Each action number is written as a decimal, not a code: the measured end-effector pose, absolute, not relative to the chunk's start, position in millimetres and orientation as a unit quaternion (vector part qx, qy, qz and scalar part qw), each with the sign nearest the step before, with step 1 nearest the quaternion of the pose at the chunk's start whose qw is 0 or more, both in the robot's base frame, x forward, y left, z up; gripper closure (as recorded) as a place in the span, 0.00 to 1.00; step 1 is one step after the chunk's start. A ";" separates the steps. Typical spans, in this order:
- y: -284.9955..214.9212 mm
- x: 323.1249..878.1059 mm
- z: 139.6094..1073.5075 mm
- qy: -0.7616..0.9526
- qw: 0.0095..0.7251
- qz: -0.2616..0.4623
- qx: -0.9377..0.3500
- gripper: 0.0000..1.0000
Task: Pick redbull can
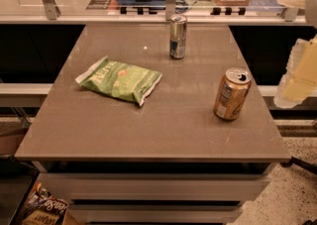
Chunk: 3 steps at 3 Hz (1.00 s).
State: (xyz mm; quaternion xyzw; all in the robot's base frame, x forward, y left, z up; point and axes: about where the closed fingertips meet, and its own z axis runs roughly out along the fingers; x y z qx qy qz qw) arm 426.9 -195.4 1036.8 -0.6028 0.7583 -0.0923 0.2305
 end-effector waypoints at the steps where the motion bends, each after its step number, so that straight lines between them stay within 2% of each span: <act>1: -192.6 430.7 1042.3 0.757 0.239 -0.094 -0.601 0.00; 3: -184.4 471.4 1044.8 0.773 0.290 -0.068 -0.560 0.00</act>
Offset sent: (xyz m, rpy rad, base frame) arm 0.0532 0.0055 -0.0012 0.1151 -0.0458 -0.0460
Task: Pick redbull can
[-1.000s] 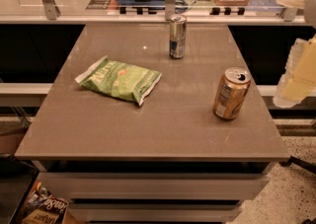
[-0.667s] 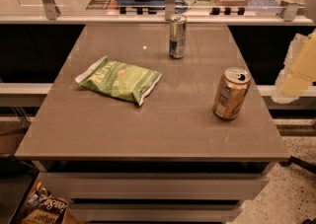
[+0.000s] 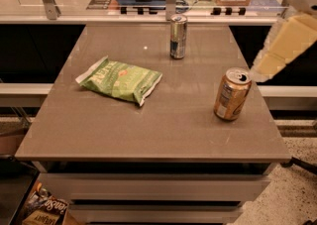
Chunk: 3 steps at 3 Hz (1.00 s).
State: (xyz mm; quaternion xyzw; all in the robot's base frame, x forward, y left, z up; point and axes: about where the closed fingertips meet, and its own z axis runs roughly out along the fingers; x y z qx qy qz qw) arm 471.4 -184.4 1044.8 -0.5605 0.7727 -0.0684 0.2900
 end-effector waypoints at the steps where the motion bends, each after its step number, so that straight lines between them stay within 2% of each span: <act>1: -177.5 501.8 1041.3 0.787 0.328 -0.038 -0.521 0.00; 3: -160.8 561.1 1021.0 0.797 0.418 0.044 -0.434 0.00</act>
Offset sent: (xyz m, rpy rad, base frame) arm 0.1087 0.0224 -0.0180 0.4314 -0.0942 -0.1415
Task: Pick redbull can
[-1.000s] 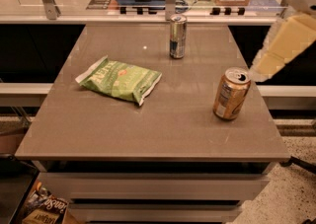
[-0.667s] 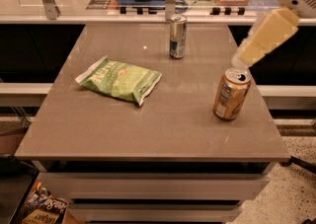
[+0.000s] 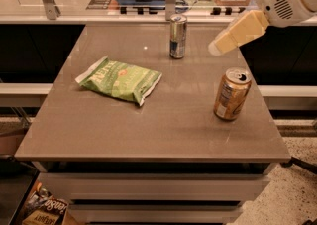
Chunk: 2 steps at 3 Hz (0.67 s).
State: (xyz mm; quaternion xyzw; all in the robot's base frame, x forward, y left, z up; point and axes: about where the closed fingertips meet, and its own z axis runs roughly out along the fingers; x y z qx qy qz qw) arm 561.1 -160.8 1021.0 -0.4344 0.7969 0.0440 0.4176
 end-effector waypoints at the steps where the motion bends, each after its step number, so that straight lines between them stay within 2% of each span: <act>1: -159.0 568.6 1028.9 0.791 0.437 0.042 -0.426 0.00; 2: -159.0 568.6 1028.9 0.791 0.437 0.042 -0.426 0.00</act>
Offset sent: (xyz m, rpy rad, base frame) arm 0.0075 0.0017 0.0079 0.0210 -0.0366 -0.0121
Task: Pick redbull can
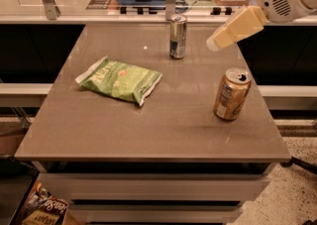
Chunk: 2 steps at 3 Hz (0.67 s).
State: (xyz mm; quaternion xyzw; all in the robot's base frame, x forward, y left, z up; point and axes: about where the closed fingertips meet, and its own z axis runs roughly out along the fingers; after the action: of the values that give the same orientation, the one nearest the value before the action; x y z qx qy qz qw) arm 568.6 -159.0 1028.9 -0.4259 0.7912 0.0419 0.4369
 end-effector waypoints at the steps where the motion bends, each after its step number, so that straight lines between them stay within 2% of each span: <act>1: -145.5 595.6 1024.0 0.786 0.447 0.064 -0.422 0.00; 2: -124.9 633.7 1019.5 0.773 0.466 0.097 -0.420 0.00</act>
Offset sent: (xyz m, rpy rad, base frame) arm 0.1179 0.0549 -0.0175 0.2156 -0.0294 0.0897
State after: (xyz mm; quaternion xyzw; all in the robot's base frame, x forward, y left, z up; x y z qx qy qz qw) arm 633.7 -124.9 1019.5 -0.4198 0.7726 0.0969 0.4663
